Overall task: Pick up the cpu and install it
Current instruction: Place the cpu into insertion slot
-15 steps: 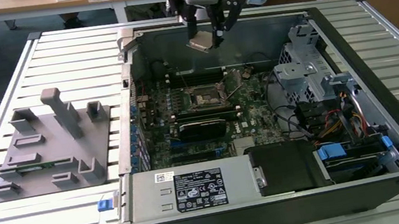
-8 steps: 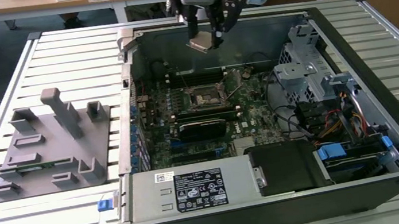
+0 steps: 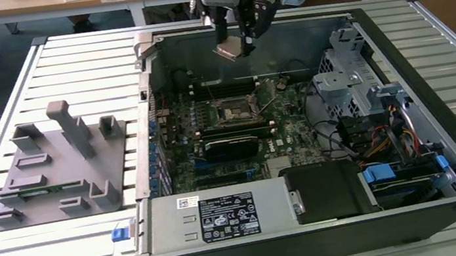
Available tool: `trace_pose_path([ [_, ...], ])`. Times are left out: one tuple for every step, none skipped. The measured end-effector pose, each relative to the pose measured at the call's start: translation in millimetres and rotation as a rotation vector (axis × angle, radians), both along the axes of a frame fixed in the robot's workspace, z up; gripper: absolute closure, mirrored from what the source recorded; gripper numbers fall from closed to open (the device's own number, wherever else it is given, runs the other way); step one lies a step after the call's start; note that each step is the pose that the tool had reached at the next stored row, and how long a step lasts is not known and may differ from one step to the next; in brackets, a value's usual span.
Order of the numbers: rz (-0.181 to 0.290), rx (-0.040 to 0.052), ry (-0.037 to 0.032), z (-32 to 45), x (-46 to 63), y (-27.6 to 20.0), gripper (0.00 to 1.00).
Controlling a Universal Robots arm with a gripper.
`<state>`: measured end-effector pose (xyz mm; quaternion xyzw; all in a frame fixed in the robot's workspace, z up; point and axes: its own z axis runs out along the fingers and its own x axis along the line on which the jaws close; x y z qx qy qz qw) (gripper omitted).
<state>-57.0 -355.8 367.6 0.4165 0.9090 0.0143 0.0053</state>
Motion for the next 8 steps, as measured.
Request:
trace_pose_path([
  [-0.01,0.0,0.0,-0.1,0.0,0.0,0.47],
  [-0.021,0.0,0.0,-0.2,0.0,0.0,0.47],
  [-0.034,-0.0001,0.0,-0.3,0.0,0.0,0.47],
  [-0.046,0.0,0.0,-0.4,0.0,0.0,0.47],
  [-0.058,0.0,0.0,-0.5,0.0,0.0,0.47],
  [-0.073,-0.0001,0.0,-0.6,0.0,0.0,0.47],
  [-0.088,0.0,-0.0001,-0.8,0.0,0.0,0.47],
  [-0.105,-0.0001,0.0,-1.0,0.0,0.0,0.47],
])
